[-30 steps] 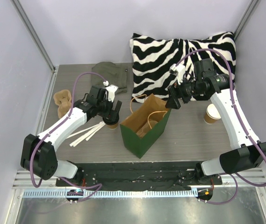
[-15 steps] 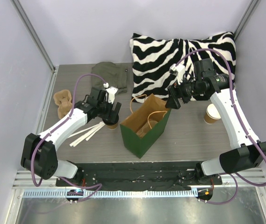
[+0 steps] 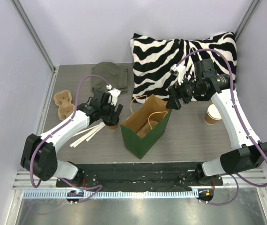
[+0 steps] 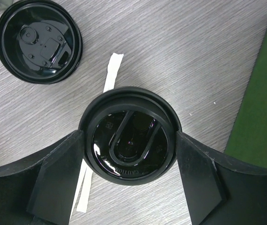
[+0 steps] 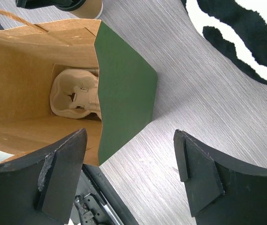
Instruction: Pack the takeout coffee
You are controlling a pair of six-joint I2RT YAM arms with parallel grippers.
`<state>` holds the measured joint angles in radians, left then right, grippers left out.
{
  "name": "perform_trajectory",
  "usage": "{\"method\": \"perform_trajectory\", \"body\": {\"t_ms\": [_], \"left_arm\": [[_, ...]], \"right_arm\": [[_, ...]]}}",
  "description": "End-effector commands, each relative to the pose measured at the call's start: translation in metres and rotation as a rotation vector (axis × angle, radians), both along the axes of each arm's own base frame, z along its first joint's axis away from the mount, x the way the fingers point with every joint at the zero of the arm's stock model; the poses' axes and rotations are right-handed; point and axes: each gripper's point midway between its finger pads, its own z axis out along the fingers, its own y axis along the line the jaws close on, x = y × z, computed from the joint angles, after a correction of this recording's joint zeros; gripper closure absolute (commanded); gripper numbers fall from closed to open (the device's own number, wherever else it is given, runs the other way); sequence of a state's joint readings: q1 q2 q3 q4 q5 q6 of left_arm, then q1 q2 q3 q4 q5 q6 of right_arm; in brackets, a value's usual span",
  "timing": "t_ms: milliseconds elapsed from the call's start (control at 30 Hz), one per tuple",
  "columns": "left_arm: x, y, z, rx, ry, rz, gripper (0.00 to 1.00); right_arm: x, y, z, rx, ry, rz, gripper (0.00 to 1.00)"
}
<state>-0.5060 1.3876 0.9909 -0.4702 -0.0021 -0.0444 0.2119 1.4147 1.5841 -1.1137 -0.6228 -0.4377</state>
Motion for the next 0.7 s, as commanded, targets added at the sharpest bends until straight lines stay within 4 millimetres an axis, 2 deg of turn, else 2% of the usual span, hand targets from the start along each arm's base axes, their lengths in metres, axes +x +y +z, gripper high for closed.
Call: {"method": "perform_trajectory", "body": {"t_ms": [0,333,667], "left_arm": [[0.000,0.000,0.016,0.003,-0.060,0.010,0.19],[-0.002,0.000,0.014,0.031,-0.068,0.009,0.18],[-0.008,0.001,-0.005,0.068,-0.030,-0.001,0.19]], "right_arm": [[0.007,0.002,0.016,0.021,-0.060,0.004,0.17],[0.006,0.002,0.016,0.022,-0.061,0.005,0.17],[0.007,0.001,0.017,0.019,-0.068,0.003,0.16]]}}
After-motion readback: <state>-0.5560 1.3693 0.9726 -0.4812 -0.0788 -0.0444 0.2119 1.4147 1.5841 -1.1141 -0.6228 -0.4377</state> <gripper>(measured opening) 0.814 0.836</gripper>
